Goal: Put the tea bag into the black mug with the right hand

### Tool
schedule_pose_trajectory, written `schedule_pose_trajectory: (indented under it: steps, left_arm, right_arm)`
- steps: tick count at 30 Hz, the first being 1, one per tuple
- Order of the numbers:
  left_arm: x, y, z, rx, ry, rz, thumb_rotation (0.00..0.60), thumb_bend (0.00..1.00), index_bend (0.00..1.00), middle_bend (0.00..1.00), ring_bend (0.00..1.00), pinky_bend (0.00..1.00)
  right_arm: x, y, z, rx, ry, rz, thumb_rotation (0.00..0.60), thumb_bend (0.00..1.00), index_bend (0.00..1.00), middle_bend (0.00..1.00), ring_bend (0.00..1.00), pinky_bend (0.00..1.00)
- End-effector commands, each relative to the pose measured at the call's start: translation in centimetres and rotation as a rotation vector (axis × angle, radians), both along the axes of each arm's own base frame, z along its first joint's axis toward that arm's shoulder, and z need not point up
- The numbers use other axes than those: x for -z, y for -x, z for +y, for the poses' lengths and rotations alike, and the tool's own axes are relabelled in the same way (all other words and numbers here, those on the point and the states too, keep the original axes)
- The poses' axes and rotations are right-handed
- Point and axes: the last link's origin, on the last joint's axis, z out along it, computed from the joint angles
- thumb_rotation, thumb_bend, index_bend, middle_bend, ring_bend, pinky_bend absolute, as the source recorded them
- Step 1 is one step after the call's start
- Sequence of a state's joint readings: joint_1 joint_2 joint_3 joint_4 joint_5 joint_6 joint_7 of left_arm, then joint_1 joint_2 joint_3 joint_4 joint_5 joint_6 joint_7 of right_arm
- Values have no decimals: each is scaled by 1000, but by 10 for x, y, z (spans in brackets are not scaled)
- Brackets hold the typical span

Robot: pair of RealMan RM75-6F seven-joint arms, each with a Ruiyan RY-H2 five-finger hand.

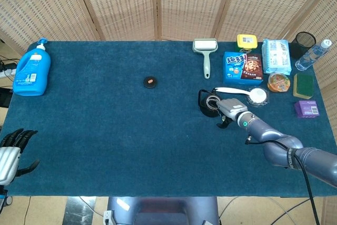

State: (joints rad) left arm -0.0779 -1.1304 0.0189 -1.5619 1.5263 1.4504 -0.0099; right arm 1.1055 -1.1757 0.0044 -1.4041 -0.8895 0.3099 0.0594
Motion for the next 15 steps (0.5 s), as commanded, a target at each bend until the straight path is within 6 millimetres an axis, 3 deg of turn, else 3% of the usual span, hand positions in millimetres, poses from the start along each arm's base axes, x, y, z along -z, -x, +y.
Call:
schedule_pose_trajectory:
  steps: [1, 15]
  left_arm:
    - [0, 0, 0, 0, 0, -1, 600, 283, 163, 189, 102, 128]
    - [1, 0, 2, 8, 3, -4, 600, 283, 163, 189, 102, 128]
  right_arm:
    - [1, 0, 1, 2, -4, 7, 600, 420, 99, 1000, 1000, 1000]
    - [-12, 10, 0, 23, 52, 20, 600, 421, 104, 1000, 1000, 1000]
